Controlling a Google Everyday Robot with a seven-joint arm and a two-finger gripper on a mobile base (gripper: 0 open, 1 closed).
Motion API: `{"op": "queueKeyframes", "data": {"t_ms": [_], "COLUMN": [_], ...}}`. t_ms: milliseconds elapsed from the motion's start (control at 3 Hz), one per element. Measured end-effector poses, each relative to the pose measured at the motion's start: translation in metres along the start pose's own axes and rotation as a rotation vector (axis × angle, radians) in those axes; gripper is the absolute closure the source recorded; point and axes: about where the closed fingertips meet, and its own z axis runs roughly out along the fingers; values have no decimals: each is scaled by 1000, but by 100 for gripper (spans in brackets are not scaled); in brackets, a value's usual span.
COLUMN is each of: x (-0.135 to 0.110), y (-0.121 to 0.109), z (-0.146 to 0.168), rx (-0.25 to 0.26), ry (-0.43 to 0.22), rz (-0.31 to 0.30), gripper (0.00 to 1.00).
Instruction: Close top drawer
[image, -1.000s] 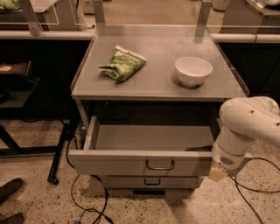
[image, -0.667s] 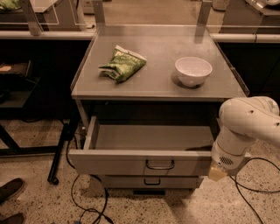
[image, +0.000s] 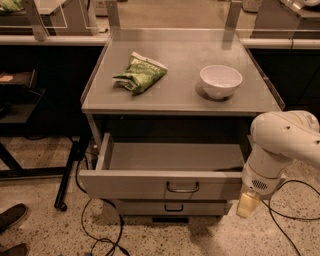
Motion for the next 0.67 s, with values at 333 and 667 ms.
{"op": "queueKeyframes", "data": {"t_ms": [333,667], "x": [0,0], "y": [0,0], "z": [0,0], "rx": [0,0], "ry": [0,0], "rz": [0,0], "gripper": [0,0]}}
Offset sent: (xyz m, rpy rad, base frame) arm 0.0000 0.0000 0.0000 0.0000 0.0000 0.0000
